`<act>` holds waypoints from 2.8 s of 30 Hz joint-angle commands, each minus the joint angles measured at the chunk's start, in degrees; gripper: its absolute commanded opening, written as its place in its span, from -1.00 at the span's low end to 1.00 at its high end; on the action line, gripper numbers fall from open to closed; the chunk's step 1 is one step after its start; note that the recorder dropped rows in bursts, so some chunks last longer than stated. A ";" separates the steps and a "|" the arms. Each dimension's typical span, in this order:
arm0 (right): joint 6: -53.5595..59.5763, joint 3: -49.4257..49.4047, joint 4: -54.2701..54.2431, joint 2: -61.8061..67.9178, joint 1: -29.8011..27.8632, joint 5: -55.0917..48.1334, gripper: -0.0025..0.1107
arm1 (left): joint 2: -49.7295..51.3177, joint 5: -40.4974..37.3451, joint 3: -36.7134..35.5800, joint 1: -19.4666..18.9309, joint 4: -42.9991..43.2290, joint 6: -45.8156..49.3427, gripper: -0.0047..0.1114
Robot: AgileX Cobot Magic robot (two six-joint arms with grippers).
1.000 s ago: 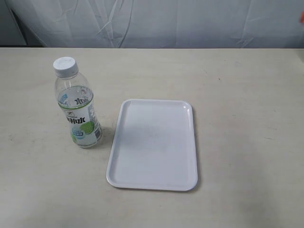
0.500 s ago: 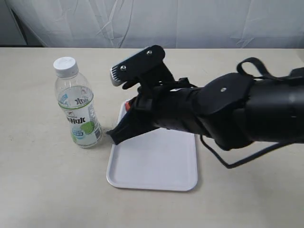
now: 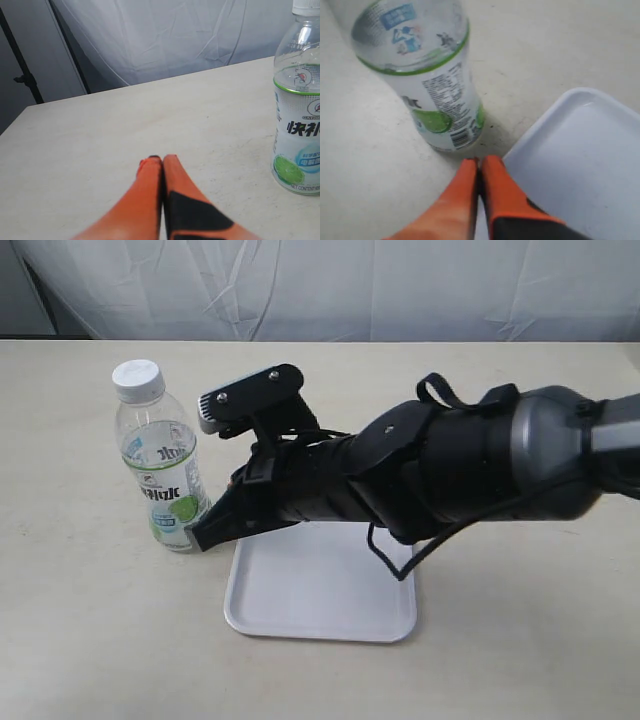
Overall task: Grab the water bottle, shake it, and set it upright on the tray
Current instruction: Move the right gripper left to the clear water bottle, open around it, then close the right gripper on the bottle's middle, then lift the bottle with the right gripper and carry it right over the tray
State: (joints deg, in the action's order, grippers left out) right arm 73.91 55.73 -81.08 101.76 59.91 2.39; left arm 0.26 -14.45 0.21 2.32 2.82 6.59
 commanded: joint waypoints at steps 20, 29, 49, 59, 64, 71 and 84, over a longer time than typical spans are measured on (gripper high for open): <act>0.14 11.62 3.52 8.23 0.21 -3.53 0.88 | -0.26 0.77 -0.21 0.02 -0.13 -0.09 -0.91; 0.14 16.81 5.09 11.36 0.21 -3.50 0.88 | -0.26 0.77 -0.21 0.02 -0.13 -0.09 -0.91; 0.14 22.93 5.68 18.02 0.21 -4.32 0.22 | -0.26 0.77 -0.21 0.02 -0.13 -0.14 -0.91; -0.53 22.80 2.18 13.70 0.21 -11.20 -0.97 | -0.26 0.77 -0.21 0.02 -0.13 -0.05 -0.91; -0.53 13.09 0.26 0.59 0.21 14.67 -0.97 | -0.26 0.77 -0.21 0.02 -0.13 -0.05 -0.91; 9.85 5.05 0.97 -9.55 1.21 -1.10 -0.97 | -0.26 0.77 -0.21 0.02 -0.13 -0.05 -0.91; 15.43 5.36 -18.87 -9.78 3.55 38.85 -0.97 | -0.26 0.77 -0.21 0.02 -0.13 -0.05 -0.91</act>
State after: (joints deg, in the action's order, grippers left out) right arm 96.46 60.38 -99.95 92.23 64.70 21.03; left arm 0.26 -14.45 0.21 2.32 2.82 6.59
